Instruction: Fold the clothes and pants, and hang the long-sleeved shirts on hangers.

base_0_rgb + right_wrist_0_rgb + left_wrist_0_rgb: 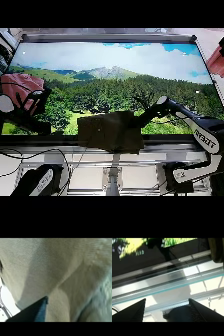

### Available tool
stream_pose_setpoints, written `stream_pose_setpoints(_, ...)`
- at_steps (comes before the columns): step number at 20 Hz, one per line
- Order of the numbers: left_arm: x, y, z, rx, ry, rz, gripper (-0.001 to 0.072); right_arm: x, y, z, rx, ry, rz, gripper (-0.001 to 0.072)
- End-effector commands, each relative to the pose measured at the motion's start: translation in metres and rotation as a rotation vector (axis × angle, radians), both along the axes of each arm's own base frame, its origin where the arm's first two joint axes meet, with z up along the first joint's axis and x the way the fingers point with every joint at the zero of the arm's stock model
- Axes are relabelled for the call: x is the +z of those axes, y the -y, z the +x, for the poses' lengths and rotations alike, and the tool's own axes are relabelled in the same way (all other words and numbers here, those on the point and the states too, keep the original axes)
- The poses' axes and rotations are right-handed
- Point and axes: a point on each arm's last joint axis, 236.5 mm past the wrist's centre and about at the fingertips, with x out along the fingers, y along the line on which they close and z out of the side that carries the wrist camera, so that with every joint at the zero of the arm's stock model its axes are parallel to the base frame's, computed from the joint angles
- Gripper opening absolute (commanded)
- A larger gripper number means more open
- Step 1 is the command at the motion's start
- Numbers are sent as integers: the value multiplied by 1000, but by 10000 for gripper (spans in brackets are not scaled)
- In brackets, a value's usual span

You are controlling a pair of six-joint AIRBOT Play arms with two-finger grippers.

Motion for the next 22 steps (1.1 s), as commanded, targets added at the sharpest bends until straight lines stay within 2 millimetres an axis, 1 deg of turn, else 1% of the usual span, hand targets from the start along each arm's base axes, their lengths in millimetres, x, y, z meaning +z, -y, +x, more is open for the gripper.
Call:
stream_pose_setpoints(1,0,0,1,1,3,1,613,-5,-17,-11,32,-19,-15,370)
stream_pose_setpoints(2,0,0,1,1,3,1,613,-3,-16,-10,24,-32,-32,286)
stream_pose_setpoints(3,0,0,1,1,3,1,612,2,-16,-2,13,-29,-32,232)
stream_pose_setpoints(4,0,0,1,1,3,1,613,8,-16,8,12,-5,-26,159)
stream_pose_setpoints(5,0,0,1,1,3,1,613,15,-19,19,11,25,-16,41)
stream_pose_setpoints(6,0,0,1,1,3,1,613,21,-20,30,15,58,-14,16)
stream_pose_setpoints(7,0,0,1,1,3,1,613,26,-19,41,25,99,-21,16)
stream_pose_setpoints(8,0,0,1,1,3,1,612,30,-14,54,40,146,-46,15)
stream_pose_setpoints(9,0,0,1,1,2,1,612,31,-1,70,45,195,-109,15)
stream_pose_setpoints(10,0,0,1,0,2,1,612,33,21,89,34,237,-193,15)
stream_pose_setpoints(12,0,0,1,0,2,1,612,46,86,136,-55,319,-381,15)
stream_pose_setpoints(13,0,0,1,0,2,1,612,57,127,158,-133,348,-462,16)
stream_pose_setpoints(14,0,0,1,0,2,1,612,66,167,173,-216,363,-525,16)
stream_pose_setpoints(15,0,0,1,0,2,1,612,75,214,179,-293,360,-596,15)
stream_pose_setpoints(16,0,0,1,0,2,1,613,83,260,181,-366,358,-666,15)
stream_pose_setpoints(17,0,0,1,0,2,1,612,90,309,179,-465,346,-733,16)
stream_pose_setpoints(18,0,0,1,0,2,1,613,96,351,174,-570,335,-773,16)
stream_pose_setpoints(19,0,0,1,0,2,1,612,102,390,166,-687,317,-797,16)
stream_pose_setpoints(20,0,0,1,0,2,1,612,105,424,155,-783,304,-815,16)
stream_pose_setpoints(21,0,0,1,0,2,1,613,106,455,139,-866,277,-830,16)
stream_pose_setpoints(22,0,0,1,0,2,1,613,104,477,123,-923,249,-841,16)
